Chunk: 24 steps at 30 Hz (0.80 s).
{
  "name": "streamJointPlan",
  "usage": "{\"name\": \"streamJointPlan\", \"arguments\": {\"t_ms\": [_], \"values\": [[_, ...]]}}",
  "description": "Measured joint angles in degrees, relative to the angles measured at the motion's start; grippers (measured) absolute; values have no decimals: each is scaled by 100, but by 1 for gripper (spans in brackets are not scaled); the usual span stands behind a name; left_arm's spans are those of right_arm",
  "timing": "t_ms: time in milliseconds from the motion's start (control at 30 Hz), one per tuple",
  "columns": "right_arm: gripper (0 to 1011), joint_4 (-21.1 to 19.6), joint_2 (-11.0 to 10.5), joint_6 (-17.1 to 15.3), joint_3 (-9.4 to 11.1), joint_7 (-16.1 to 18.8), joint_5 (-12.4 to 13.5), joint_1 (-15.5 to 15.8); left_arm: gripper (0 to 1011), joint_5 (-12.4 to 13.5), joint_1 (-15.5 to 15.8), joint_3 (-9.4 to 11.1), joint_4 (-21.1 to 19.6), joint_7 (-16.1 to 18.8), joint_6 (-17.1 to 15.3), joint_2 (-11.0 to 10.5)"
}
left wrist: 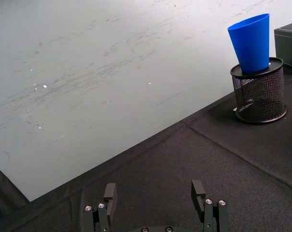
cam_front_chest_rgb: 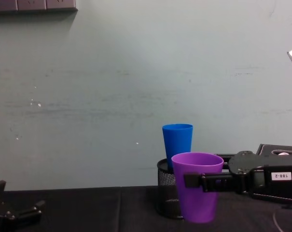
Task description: Pick up one cup with a gripper and tap it against the other cup.
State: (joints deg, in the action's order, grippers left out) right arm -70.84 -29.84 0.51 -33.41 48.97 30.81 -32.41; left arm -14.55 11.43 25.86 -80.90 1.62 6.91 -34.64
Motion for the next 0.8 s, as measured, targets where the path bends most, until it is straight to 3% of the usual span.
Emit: {"name": "streamJointPlan", "arguments": {"t_ms": [467, 800], "values": [[728, -1, 0, 1, 0, 0, 0, 0, 1011, 0, 0, 0, 0, 0, 0, 0], [728, 123, 17, 426, -131, -28, -168, 63, 1011, 0, 0, 0, 0, 0, 0, 0]]}}
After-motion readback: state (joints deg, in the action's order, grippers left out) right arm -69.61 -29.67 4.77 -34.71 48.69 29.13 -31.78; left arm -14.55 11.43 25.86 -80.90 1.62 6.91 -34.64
